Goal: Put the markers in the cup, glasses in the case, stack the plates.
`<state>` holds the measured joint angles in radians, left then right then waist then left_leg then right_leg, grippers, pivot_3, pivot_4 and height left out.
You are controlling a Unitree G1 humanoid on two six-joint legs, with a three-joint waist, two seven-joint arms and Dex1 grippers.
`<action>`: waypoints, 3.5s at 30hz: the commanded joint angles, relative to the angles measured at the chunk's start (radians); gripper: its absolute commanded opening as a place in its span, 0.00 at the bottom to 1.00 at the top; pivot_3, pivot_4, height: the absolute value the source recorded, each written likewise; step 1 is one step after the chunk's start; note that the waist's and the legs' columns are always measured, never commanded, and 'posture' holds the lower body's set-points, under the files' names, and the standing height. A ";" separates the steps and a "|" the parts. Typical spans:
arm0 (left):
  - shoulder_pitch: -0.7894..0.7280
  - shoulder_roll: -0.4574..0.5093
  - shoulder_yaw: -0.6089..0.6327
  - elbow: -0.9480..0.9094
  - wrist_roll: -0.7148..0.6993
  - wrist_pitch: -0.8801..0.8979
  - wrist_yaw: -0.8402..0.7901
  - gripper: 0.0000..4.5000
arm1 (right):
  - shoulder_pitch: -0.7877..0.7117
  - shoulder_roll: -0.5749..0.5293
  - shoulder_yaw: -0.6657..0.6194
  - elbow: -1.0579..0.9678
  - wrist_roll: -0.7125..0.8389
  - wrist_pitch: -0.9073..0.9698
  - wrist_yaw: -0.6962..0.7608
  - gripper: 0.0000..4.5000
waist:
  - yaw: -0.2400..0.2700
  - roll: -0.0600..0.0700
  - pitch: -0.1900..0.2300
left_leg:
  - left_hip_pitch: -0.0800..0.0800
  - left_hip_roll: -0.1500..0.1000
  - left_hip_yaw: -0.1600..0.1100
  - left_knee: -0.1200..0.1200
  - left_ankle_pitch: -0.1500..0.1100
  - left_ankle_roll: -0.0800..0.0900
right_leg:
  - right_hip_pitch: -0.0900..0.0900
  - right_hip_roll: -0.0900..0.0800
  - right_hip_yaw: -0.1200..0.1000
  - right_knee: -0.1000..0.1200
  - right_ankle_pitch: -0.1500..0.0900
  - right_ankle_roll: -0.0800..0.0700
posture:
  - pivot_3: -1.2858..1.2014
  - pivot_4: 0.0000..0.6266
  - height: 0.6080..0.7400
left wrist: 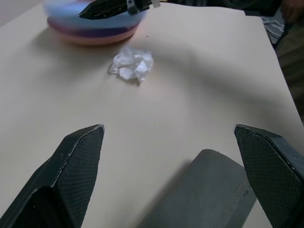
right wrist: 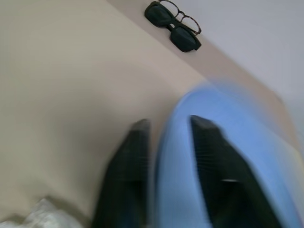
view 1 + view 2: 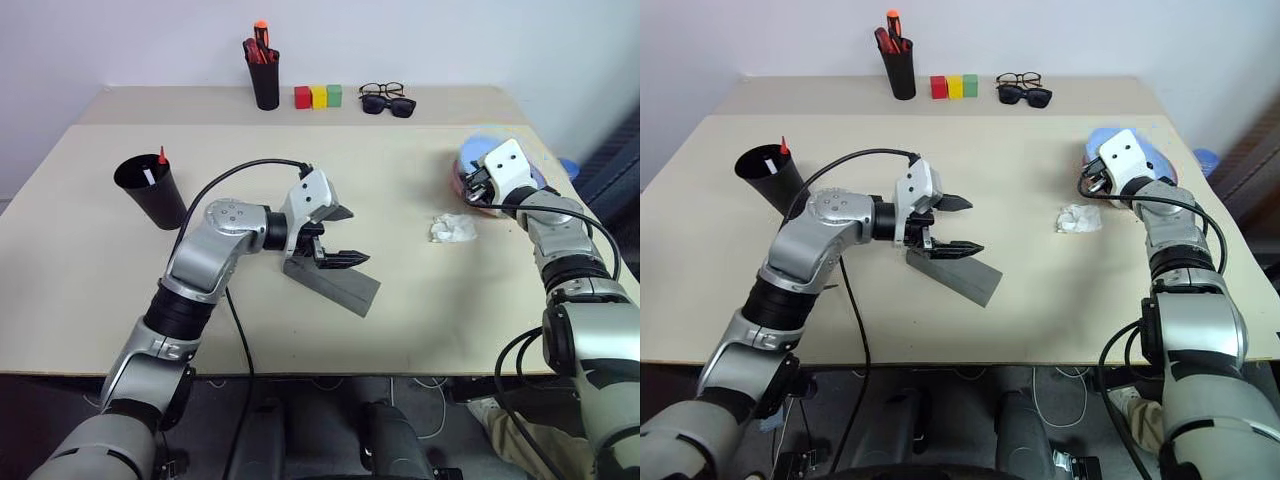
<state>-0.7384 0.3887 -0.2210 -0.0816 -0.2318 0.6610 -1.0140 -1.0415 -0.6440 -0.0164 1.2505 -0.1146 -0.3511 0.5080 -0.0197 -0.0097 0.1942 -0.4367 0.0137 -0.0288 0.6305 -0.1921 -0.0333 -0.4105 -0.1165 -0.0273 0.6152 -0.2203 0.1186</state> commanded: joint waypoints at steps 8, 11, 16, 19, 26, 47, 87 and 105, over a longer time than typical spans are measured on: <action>0.072 0.027 0.041 -0.089 -0.095 0.002 0.023 1.00 | 0.192 0.063 -0.109 -0.277 0.230 0.102 0.334 0.54 | 0.006 0.000 0.000 | 0.003 0.000 0.000 -0.001 0.000 0.000 | 0.003 0.000 0.000 0.000 0.000 0.000 | 0.52 0.24 1.00; 0.069 0.021 0.037 -0.078 -0.101 -0.001 0.032 1.00 | 0.329 0.086 -0.108 -0.442 0.275 0.201 0.361 0.54 | 0.007 0.000 0.000 | 0.003 0.000 0.000 0.000 0.000 0.000 | 0.004 0.000 0.000 0.000 0.000 0.000 | 0.52 0.24 1.00; 0.056 0.011 0.028 -0.069 -0.111 -0.001 0.040 1.00 | 0.470 0.106 -0.098 -0.575 0.260 0.275 0.293 0.54 | -0.001 0.000 0.000 | 0.004 0.000 0.000 0.000 0.000 0.000 | 0.003 0.000 0.000 0.001 0.000 0.000 | 0.52 0.24 1.00; 0.051 0.012 0.030 -0.067 -0.115 0.000 0.040 1.00 | 0.491 0.106 -0.102 -0.546 0.249 0.276 0.255 0.54 | -0.001 0.000 0.000 | 0.006 0.000 0.000 0.000 0.000 0.000 | 0.004 0.000 0.001 0.002 0.000 0.000 | 0.52 0.24 1.00; 0.051 0.017 0.026 -0.063 -0.118 -0.002 0.046 1.00 | 0.485 0.091 -0.107 -0.501 0.243 0.262 0.216 0.13 | 0.005 0.000 0.000 | 0.009 0.000 0.001 -0.001 0.000 0.000 | 0.007 0.000 0.001 0.001 -0.002 -0.003 | 0.52 0.24 1.00; 0.044 0.012 0.009 -0.040 -0.120 -0.019 0.042 1.00 | 0.585 0.089 -0.211 -0.888 0.322 0.345 0.053 0.01 | 0.008 0.000 0.000 | 0.009 0.000 0.001 -0.001 0.000 0.000 | 0.007 0.000 0.002 0.000 -0.002 -0.003 | 0.52 0.24 1.00; 0.052 0.019 0.005 -0.043 -0.131 -0.020 0.057 1.00 | 0.638 0.040 -0.199 -0.717 0.364 0.427 0.228 0.58 | 0.005 0.000 0.000 | 0.009 0.000 0.001 -0.002 0.000 0.000 | 0.007 0.000 0.002 -0.001 -0.003 -0.004 | 0.52 0.24 1.00; 0.095 0.024 0.026 -0.066 -0.124 -0.028 0.109 1.00 | 0.202 0.010 -0.211 -0.353 0.301 0.178 0.102 0.02 | 0.001 0.000 0.001 | 0.008 0.000 0.002 -0.003 0.000 0.000 | 0.006 0.000 0.002 -0.001 -0.002 -0.004 | 0.52 0.24 1.00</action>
<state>-0.6528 0.4103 -0.2173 -0.1181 -0.3527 0.6476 -0.9149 -0.7936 -0.5991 -0.2118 0.8307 0.2112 -0.1116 0.6344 -0.0185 -0.0096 0.1948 -0.4282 0.0141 -0.0272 0.6274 -0.1924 -0.0332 -0.4046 -0.1162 -0.0253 0.6139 -0.2229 0.1148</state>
